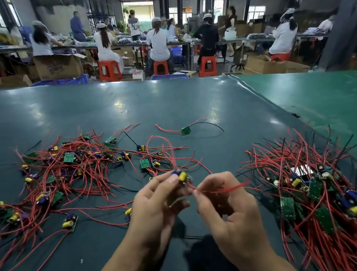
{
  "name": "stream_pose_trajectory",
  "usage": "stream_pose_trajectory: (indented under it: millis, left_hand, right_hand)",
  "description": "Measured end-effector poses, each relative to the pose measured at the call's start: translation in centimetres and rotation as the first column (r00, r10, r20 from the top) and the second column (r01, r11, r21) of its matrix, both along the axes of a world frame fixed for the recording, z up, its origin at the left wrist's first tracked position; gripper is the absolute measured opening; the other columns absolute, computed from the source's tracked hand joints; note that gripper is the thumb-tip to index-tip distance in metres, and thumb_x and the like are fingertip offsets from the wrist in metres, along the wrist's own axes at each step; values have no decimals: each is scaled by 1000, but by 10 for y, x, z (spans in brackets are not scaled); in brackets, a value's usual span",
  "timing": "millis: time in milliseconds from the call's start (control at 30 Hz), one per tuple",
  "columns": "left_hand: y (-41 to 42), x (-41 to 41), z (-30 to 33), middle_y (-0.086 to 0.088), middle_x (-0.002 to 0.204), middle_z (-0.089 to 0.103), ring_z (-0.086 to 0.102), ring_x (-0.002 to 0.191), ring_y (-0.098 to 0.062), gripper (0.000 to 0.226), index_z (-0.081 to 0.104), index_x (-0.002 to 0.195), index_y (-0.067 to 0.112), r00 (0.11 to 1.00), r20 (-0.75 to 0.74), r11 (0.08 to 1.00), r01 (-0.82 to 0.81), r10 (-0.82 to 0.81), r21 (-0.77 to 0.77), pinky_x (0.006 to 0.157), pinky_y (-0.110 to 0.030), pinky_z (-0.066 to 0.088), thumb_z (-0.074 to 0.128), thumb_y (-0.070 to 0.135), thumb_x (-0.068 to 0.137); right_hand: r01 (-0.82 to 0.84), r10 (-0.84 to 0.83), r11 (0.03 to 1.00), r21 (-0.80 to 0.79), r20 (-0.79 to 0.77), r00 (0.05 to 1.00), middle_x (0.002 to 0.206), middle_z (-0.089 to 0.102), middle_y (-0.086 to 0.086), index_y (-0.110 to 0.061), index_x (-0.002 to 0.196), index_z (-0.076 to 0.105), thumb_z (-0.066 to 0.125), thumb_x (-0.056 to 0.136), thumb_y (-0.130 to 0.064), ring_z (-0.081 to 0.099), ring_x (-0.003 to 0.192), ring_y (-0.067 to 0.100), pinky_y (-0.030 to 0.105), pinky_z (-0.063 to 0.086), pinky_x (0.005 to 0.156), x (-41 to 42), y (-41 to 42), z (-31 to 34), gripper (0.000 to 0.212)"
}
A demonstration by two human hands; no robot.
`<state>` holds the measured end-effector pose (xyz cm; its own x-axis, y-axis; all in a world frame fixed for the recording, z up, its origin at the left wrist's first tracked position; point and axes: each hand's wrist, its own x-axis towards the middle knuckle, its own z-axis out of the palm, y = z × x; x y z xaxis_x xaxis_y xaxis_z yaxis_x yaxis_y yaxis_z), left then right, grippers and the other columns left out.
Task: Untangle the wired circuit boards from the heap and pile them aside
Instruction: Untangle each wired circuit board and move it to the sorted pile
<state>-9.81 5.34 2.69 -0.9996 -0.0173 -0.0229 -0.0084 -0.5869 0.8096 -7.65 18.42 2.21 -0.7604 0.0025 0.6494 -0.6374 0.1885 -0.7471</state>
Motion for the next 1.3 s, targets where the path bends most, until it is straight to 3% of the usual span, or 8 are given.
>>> stream_pose_trajectory:
  millis: [133, 233, 333, 433, 567, 900, 1033, 1300]
  left_hand:
    - [-15, -5, 7, -14, 87, 71, 73, 82, -23, 18, 63, 89, 5, 998, 51, 958, -44, 31, 283, 69, -29, 60, 58, 17, 77]
    - [-25, -3, 11, -11, 83, 69, 72, 74, -19, 16, 65, 82, 5, 997, 80, 932, -25, -4, 362, 62, -26, 58, 59, 19, 78]
    - [-27, -1, 12, -3, 79, 66, 59, 55, -8, 18, 65, 87, 11, 991, 112, 966, 41, -72, 257, 52, -21, 52, 60, 25, 78]
    - [-16, 3, 9, -4, 74, 62, 49, 49, -8, 23, 64, 94, 11, 981, 99, 985, 163, -169, 61, 50, -19, 44, 61, 25, 76]
    - [-4, 9, 1, -11, 69, 62, 52, 46, -12, 24, 67, 91, 0, 968, 69, 952, 249, -240, -180, 41, -15, 41, 67, 16, 73]
    - [-3, 11, 1, -6, 53, 51, 44, 37, -11, 7, 64, 59, 10, 951, 35, 930, 307, -306, -204, 35, -15, 34, 67, 6, 64]
    - [-8, 12, 0, -6, 52, 48, 39, 32, -9, 27, 54, 66, 3, 918, 33, 900, 395, -396, -185, 33, -13, 33, 74, 15, 52]
    - [-15, 11, -6, -12, 62, 49, 41, 33, -11, 16, 61, 61, 10, 846, 51, 838, 534, -531, -115, 35, -13, 27, 74, 13, 53]
  right_hand:
    - [-21, 62, 971, 240, -164, 985, 70, 58, -9, -19, 99, 73, 70, 84, -3, 49, 53, 8, 19, 41, 51, -4, 12, 5, 22]
    - [17, -13, 979, 203, -23, 1000, 66, 55, -9, -26, 118, 69, 67, 85, -7, 45, 50, 10, 21, 40, 50, -9, 20, 6, 38]
    - [9, 4, 999, -38, 326, 945, 62, 61, 5, -32, 112, 68, 64, 93, -13, 46, 44, 12, 21, 37, 43, -14, 19, 5, 27]
    - [-88, 182, 974, -207, 495, 850, 54, 58, 4, -27, 95, 75, 63, 85, -40, 42, 39, 12, 17, 32, 38, -15, 15, 7, 20]
    - [-177, 275, 955, -237, 490, 827, 47, 51, -2, -26, 92, 78, 67, 76, -45, 40, 39, 8, 16, 31, 39, -12, 9, 5, 27]
    - [11, 235, 914, -405, 552, 800, 44, 46, -3, -13, 69, 76, 67, 88, -16, 29, 34, 6, 14, 22, 36, -20, 15, 6, 22]
    - [123, 232, 819, -560, 520, 822, 45, 47, 0, -9, 65, 72, 64, 90, -10, 25, 28, 6, 12, 21, 34, -27, 22, 11, 26]
    - [236, 184, 731, -640, 518, 836, 44, 47, -1, -7, 66, 69, 61, 92, -7, 27, 28, 5, 12, 21, 34, -32, 27, 11, 27]
